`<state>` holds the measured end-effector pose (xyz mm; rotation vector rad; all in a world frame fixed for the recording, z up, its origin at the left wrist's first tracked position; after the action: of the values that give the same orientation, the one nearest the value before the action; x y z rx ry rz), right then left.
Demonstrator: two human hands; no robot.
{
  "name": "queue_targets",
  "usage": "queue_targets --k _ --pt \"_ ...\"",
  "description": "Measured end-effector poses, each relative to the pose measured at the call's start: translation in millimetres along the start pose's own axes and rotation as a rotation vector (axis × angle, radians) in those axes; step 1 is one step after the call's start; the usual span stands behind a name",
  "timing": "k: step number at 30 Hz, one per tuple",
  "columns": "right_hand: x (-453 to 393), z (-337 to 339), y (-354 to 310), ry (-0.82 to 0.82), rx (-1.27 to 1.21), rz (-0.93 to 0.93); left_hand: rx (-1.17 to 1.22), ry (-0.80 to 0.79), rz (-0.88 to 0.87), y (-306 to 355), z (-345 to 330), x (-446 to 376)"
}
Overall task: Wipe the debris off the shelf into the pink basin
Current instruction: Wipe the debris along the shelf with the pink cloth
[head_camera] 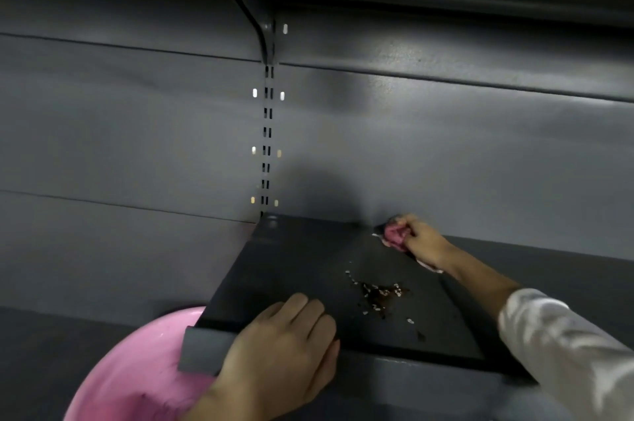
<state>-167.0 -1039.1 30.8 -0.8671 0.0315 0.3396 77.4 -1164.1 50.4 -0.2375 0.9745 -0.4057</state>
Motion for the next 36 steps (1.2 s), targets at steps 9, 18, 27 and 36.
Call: queue_targets --k 9,18,27,36 --pt "40.0 -73.9 -71.7 -0.250 -0.024 0.185 0.018 -0.077 0.018 -2.2 -3.6 2.1" --pt "69.1 11.2 -44.1 -0.035 -0.216 0.115 0.024 -0.005 0.004 -2.3 9.1 2.9" --pt "125.6 64.1 38.3 0.093 0.104 -0.175 0.008 0.013 0.021 -24.5 14.4 14.1" --pt "116.4 -67.2 -66.1 -0.110 0.013 0.008 0.014 0.044 0.030 -37.0 14.4 22.4"
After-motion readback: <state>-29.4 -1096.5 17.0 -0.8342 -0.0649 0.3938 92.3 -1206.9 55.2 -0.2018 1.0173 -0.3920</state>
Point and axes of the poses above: each hand's wrist, its own x-axis away from the middle knuckle, its own z-axis out of the back of the hand, y = z × x, the point moved 10 cm from there along -x, towards the middle knuckle, and after that the axes turned 13 degrees about -x, right-handed, at the moved point
